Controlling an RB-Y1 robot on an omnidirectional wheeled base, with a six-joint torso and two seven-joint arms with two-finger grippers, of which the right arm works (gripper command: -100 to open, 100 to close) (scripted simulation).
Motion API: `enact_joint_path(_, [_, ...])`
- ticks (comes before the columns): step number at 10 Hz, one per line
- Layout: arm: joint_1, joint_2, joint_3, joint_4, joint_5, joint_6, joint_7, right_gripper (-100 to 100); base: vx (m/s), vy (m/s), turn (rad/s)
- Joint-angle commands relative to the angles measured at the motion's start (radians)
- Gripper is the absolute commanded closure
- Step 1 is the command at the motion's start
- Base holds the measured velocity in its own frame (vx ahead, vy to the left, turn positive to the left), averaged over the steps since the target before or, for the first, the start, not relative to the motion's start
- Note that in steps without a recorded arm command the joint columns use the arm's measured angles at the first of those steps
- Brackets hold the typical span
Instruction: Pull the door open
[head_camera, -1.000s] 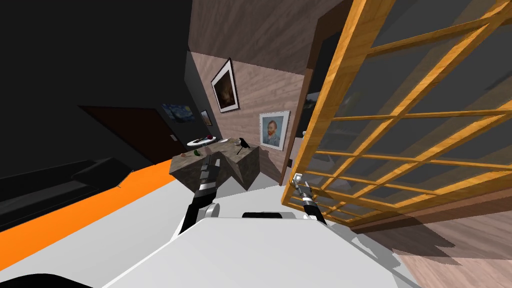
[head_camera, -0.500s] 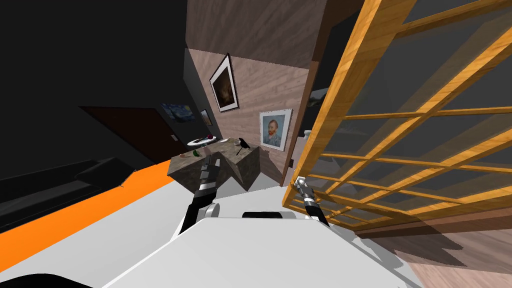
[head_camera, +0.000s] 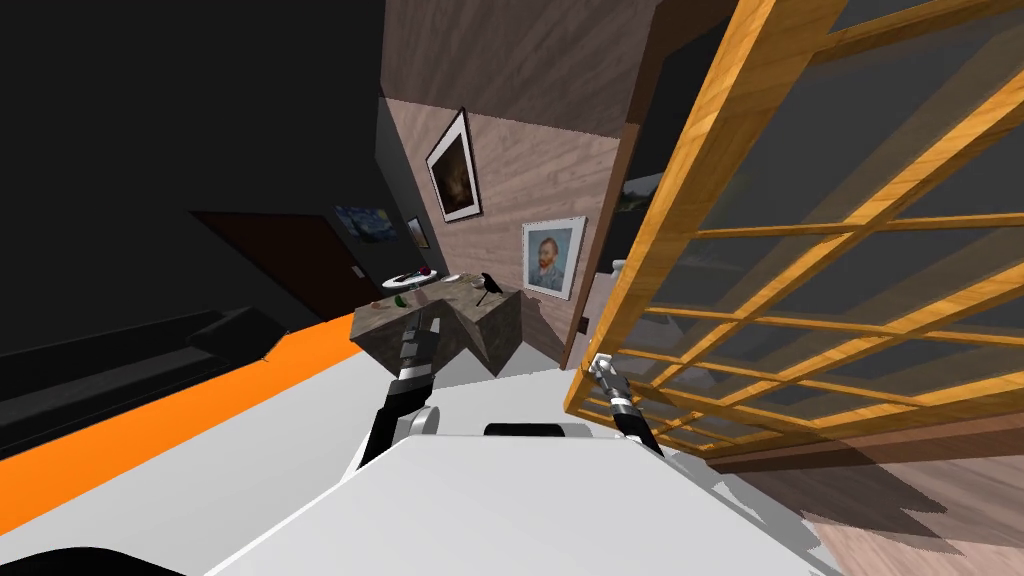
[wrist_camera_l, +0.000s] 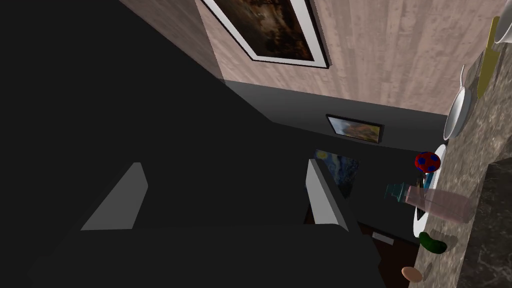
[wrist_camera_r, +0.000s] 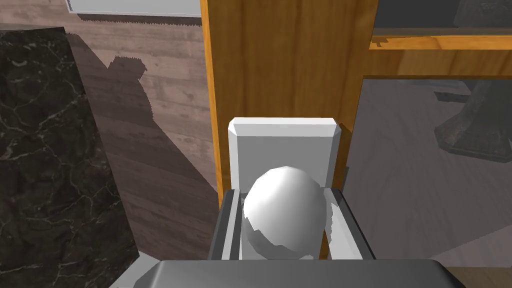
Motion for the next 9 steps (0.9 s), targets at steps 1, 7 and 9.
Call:
enact_joint_path(1, [0.014, -0.014, 0.028, -0.002, 0.012, -0.014, -0.032, 100, -0.255, -0.039, 0.133])
enact_joint_path(7, [0.042, -0.058, 0.086, -0.004, 0.038, -0.048, -0.106, 100, -0.204, -0.038, 0.102])
enact_joint_path(9, [0.062, -0.081, 0.116, -0.005, 0.055, -0.08, -0.139, 100, -0.19, -0.039, 0.101])
